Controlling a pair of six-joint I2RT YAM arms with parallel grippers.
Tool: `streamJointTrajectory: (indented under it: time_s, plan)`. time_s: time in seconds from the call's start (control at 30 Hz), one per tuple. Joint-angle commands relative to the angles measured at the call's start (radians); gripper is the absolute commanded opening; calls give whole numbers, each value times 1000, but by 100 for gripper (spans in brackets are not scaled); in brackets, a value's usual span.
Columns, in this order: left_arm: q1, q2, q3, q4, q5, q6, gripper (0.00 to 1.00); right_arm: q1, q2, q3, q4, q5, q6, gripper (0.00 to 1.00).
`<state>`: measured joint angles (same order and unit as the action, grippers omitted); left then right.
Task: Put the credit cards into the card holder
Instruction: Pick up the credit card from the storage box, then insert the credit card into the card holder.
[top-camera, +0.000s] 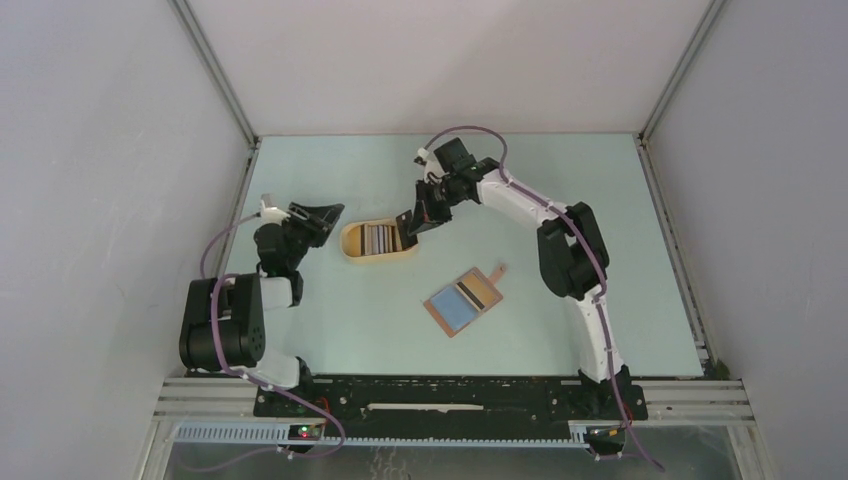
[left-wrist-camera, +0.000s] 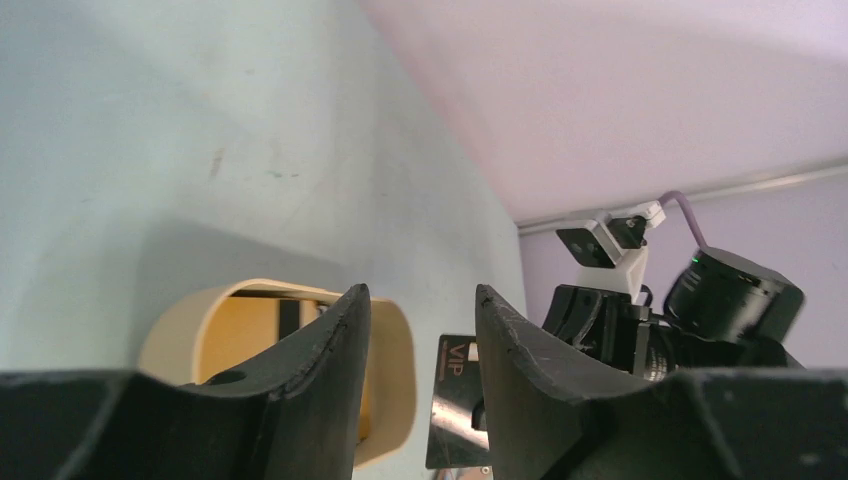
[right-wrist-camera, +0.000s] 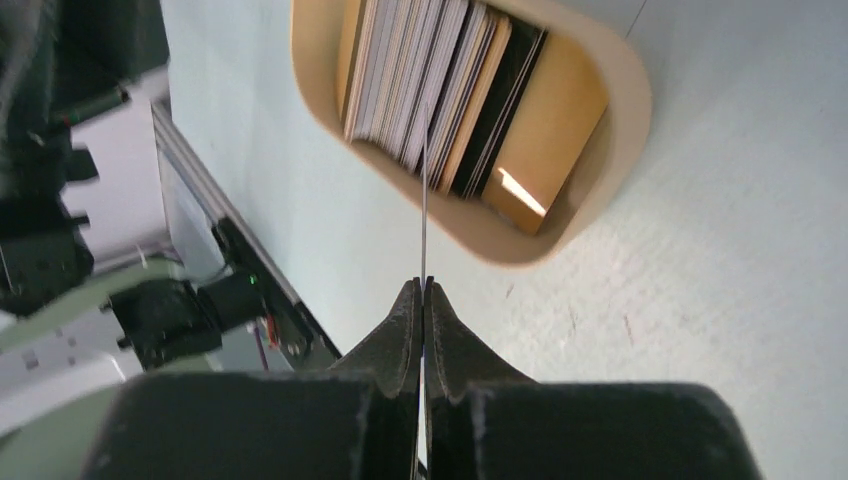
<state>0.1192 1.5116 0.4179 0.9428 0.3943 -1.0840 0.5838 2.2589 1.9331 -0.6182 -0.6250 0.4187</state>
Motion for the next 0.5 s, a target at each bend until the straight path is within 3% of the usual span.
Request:
streamJointTrajectory:
  time_s: [0.0, 0.2, 0.3, 0.47]
  plan:
    - [2, -85, -47, 223, 118, 28, 48, -3, -192, -93, -36, -114, -264, 0]
    - [-106, -352, -87, 149, 120, 198, 50, -40, -467, -325, -95, -246, -618, 0]
    - [-273, -535, -77, -23, 45, 391, 51, -81, -616, -443, -95, -276, -701, 0]
    - [-580, -755, -86, -118, -119, 691, 71, -221, -856, -586, -74, -372, -760, 0]
